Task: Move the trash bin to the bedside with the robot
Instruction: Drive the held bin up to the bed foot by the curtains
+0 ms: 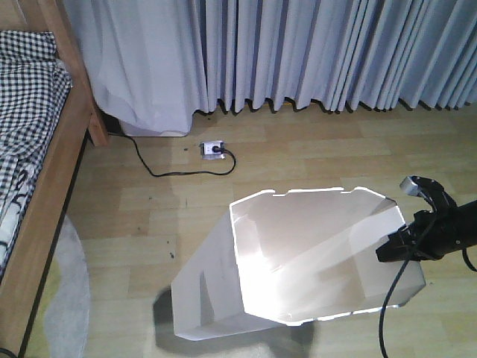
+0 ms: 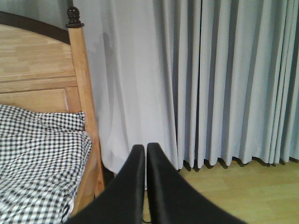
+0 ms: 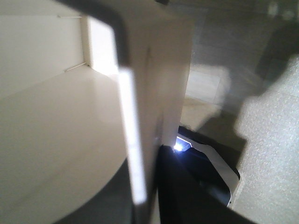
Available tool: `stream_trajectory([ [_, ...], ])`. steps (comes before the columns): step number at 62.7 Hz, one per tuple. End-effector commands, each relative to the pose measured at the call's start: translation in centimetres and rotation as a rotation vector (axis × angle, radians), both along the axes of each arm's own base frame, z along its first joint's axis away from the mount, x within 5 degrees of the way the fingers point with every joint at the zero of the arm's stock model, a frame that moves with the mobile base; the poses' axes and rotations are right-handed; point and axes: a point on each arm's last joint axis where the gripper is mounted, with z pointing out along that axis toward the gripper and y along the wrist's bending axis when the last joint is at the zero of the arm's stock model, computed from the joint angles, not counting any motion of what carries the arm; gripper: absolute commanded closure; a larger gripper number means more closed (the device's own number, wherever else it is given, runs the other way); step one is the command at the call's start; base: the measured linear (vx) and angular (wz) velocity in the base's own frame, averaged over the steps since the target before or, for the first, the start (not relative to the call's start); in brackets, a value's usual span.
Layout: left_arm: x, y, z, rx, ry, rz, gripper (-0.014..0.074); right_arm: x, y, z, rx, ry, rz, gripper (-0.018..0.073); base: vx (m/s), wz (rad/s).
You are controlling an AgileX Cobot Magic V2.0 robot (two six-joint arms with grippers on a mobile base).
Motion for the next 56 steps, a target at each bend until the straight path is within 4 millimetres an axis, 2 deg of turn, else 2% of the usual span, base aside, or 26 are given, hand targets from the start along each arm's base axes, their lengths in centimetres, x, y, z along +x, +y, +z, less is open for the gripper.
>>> stream_trajectory([
  [1,-0.02,-0.05,0.32,-0.022,-0.070,-0.009,0.0603,0.37,1.33,3.39,0.225,-0.030,-0.015,0.0563,0.19,-0.04],
  [56,-0.02,-0.05,0.32,-0.022,-0.070,-0.009,0.0603,0.38,1.32,3.39,0.224,-0.030,-0.016,0.0563,0.17,0.01],
])
